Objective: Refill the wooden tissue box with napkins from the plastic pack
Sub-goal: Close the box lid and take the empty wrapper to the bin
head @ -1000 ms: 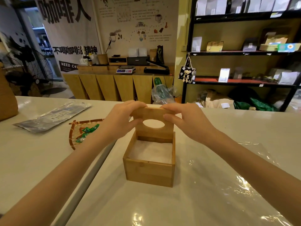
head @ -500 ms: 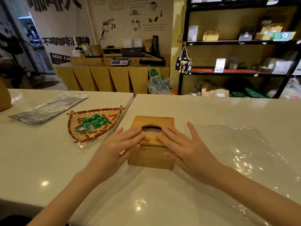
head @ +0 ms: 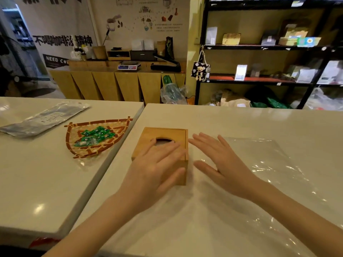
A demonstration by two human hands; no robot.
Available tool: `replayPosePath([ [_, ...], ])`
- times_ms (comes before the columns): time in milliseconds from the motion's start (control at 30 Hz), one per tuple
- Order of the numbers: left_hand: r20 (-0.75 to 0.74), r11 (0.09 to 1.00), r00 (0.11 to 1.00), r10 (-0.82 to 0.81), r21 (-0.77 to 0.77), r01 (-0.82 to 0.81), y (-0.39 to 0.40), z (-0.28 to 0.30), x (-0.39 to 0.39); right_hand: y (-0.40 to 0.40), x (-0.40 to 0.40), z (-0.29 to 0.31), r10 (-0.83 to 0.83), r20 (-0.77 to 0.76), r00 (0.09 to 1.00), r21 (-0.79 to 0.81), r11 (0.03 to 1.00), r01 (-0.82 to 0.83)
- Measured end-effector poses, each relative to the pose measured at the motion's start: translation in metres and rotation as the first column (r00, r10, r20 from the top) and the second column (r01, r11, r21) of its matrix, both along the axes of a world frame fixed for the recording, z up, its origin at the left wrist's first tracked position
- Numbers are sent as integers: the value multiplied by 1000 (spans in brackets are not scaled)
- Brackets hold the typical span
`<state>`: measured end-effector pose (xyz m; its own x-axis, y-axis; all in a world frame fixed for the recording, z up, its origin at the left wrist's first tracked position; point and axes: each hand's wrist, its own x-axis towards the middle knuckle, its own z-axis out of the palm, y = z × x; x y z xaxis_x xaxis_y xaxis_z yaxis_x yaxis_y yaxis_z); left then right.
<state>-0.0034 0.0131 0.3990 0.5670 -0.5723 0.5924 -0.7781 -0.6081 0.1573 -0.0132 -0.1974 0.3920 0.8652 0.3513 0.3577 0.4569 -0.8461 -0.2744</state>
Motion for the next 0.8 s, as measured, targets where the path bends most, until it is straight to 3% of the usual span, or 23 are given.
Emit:
replayPosePath([
  [133,-185,993,976,-115,-29,111,-50,-7,-24,-54,-33,7,-238,10,971,126,964,235],
  [233,-444,983,891,-94,98,152,-81,-24,-29,-103,-61,-2,-459,-85,884,117,877,466],
  [300,-547,964,837,9,226,137,-94,-36,-26,-130,-77,-14,-592,-138,794,66,795,603],
  [433,-522,906,820,235,424,11,-107,-53,-18,-161,-96,-38,-772,-219,596,-125,628,768],
  [500,-502,881,809,307,471,-42,-107,-54,-18,-166,-101,-44,-794,-233,561,-150,599,786],
  [667,-447,910,856,261,410,-64,-102,-58,-11,-164,-100,-51,-768,-273,579,-33,609,792],
  [800,-556,989,826,95,147,-14,-104,-55,-6,-159,-97,-49,-752,-309,582,132,572,809],
])
